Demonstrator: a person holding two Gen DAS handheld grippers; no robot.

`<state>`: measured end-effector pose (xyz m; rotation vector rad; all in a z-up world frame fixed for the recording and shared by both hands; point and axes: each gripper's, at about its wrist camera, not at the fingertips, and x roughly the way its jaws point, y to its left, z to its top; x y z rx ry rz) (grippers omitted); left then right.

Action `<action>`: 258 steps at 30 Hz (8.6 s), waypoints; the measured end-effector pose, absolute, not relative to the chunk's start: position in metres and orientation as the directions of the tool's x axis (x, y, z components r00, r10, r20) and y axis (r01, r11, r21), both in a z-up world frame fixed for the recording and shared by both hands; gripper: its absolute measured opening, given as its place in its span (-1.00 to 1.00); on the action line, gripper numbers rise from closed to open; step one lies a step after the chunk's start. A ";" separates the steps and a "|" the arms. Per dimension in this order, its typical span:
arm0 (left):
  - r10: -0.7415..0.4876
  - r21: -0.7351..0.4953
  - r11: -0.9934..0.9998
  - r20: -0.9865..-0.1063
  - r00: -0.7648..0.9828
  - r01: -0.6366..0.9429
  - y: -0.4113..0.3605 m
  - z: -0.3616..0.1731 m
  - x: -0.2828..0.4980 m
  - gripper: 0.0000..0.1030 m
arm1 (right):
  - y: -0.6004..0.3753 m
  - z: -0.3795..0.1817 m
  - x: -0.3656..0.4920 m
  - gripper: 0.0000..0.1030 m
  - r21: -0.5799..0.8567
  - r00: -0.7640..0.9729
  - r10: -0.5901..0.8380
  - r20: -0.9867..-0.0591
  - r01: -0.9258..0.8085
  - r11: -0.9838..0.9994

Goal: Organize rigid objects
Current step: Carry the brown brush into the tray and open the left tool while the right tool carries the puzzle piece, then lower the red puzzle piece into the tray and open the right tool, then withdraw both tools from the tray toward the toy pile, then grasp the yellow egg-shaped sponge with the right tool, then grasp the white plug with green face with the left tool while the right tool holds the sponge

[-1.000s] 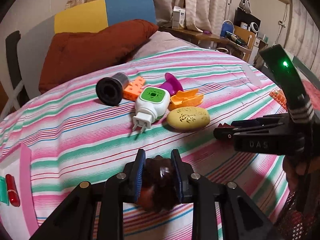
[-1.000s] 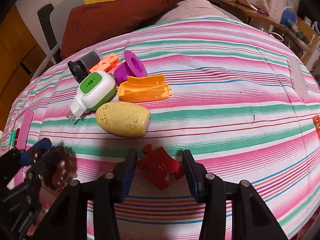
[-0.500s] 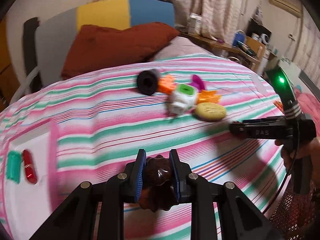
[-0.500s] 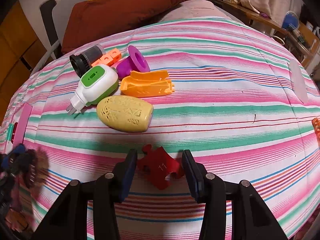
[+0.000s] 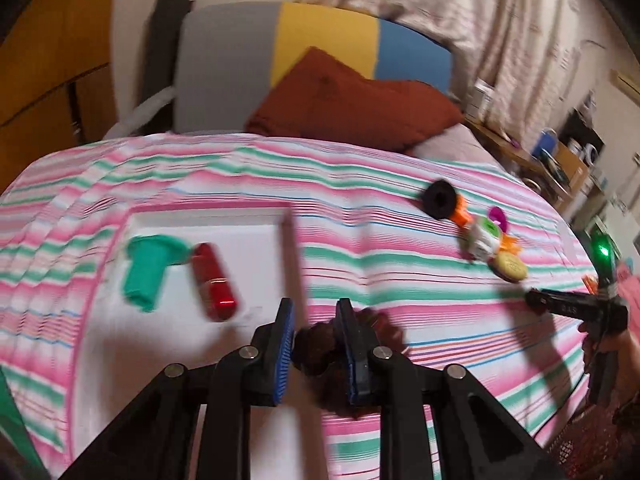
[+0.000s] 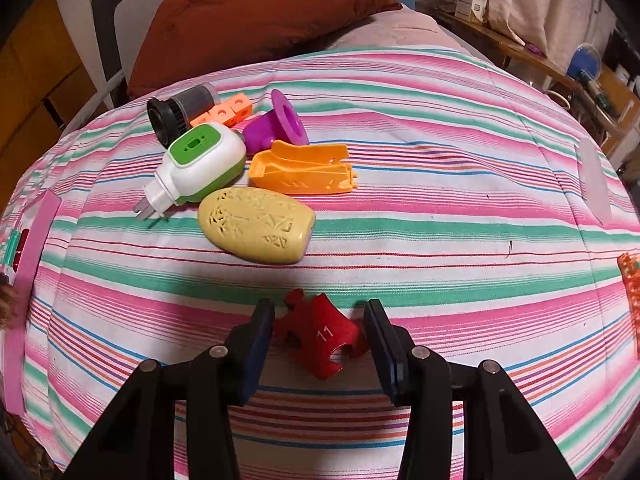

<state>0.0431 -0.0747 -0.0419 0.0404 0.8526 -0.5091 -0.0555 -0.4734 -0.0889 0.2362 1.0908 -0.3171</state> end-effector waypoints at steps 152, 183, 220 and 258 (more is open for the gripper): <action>-0.547 -0.192 0.758 -0.710 0.445 0.624 -0.091 -0.043 -0.056 -0.14 | -0.432 -0.056 -0.029 0.41 0.057 0.613 -0.103 -0.784 0.237 0.970; -0.530 -0.177 0.736 -0.752 0.392 0.654 -0.126 -0.058 -0.068 -0.14 | -0.421 -0.073 0.003 0.38 0.157 0.556 0.108 -0.824 0.040 0.987; -0.438 0.046 0.645 -0.796 0.418 0.763 -0.356 -0.069 0.048 -0.06 | -0.474 -0.095 -0.027 -0.12 0.153 0.372 -0.007 -0.928 0.399 0.904; -0.463 -0.012 0.681 -0.781 0.418 0.732 -0.326 -0.079 0.034 -0.15 | -0.470 -0.093 -0.032 -0.12 0.117 0.387 -0.047 -0.921 0.390 0.913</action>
